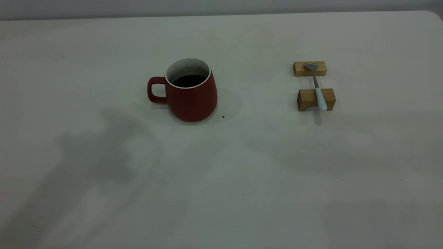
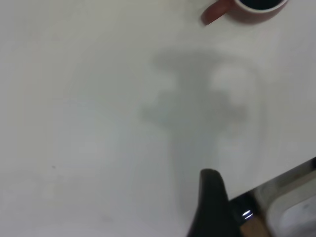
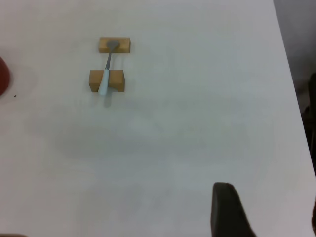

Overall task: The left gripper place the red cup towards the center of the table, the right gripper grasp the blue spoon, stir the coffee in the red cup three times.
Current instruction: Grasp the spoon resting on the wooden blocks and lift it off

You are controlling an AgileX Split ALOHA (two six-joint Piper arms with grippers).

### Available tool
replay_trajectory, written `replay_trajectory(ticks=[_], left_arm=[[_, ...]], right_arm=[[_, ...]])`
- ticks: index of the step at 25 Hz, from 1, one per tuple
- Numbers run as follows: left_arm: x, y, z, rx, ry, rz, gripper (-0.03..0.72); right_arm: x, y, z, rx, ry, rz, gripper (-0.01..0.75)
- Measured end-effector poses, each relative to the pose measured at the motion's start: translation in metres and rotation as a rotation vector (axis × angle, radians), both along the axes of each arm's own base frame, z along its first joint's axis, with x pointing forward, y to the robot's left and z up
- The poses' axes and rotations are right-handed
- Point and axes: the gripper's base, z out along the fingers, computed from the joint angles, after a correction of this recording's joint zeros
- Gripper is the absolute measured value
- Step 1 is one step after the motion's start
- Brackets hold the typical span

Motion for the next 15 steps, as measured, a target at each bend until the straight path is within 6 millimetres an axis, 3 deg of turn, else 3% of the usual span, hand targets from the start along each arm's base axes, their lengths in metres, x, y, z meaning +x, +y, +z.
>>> replay_trajectory(ticks=[2, 5, 8, 11, 15], left_arm=[[-0.021, 0.009, 0.008, -0.037, -0.021, 0.047, 0.594], [-0.067, 0.030, 0.010, -0.084, -0.044, 0.080, 0.594], [-0.121, 0.062, 0.000, -0.129, -0.080, 0.132, 0.594], [-0.162, 0.091, -0.014, -0.151, -0.143, 0.237, 0.594], [-0.217, 0.112, -0.029, -0.204, -0.302, 0.340, 0.594]], right_arm=[[0.000, 0.000, 0.000, 0.000, 0.000, 0.000, 0.441], [0.000, 0.000, 0.000, 0.000, 0.000, 0.000, 0.441], [0.000, 0.000, 0.000, 0.000, 0.000, 0.000, 0.441], [0.000, 0.000, 0.000, -0.001, 0.000, 0.000, 0.441], [0.000, 0.000, 0.000, -0.001, 0.000, 0.000, 0.441]])
